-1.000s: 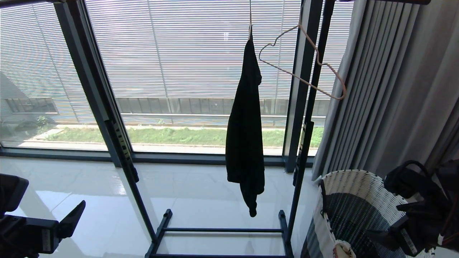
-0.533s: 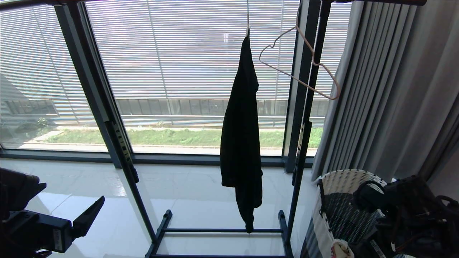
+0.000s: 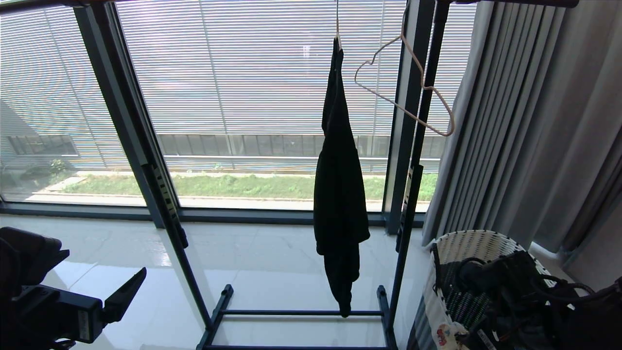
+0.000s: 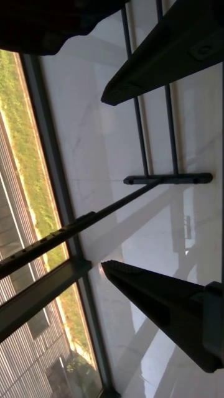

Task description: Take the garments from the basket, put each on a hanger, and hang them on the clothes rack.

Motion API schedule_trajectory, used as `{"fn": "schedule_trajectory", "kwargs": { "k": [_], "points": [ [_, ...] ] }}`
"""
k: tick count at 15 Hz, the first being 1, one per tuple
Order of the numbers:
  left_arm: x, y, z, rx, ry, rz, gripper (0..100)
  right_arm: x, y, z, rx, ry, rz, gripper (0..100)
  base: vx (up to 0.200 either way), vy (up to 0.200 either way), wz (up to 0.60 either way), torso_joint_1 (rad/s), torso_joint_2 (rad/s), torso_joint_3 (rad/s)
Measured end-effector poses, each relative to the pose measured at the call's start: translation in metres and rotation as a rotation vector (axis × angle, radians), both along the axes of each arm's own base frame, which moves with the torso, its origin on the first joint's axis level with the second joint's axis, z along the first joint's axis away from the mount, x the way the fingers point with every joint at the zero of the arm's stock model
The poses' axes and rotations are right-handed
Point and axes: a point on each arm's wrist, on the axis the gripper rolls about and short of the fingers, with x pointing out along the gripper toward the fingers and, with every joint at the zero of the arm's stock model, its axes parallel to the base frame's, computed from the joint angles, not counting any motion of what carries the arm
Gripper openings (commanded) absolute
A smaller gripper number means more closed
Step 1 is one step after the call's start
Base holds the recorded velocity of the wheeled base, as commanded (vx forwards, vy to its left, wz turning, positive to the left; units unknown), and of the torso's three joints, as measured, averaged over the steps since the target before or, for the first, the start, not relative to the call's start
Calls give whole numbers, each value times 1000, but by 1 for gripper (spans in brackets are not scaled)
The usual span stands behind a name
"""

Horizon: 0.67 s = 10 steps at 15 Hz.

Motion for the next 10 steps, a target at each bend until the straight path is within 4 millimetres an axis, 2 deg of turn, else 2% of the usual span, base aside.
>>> {"fn": "schedule_trajectory", "kwargs": {
  "k": [6, 10],
  "points": [
    [-2, 0, -6, 4, 25, -1, 100, -4, 17, 9, 51, -21, 93, 100, 0, 0, 0, 0, 0, 0],
    [-1, 0, -7, 5, 32, -1, 100, 3, 18, -2, -57, -35, 21, 100, 0, 0, 0, 0, 0, 0]
  ]
}}
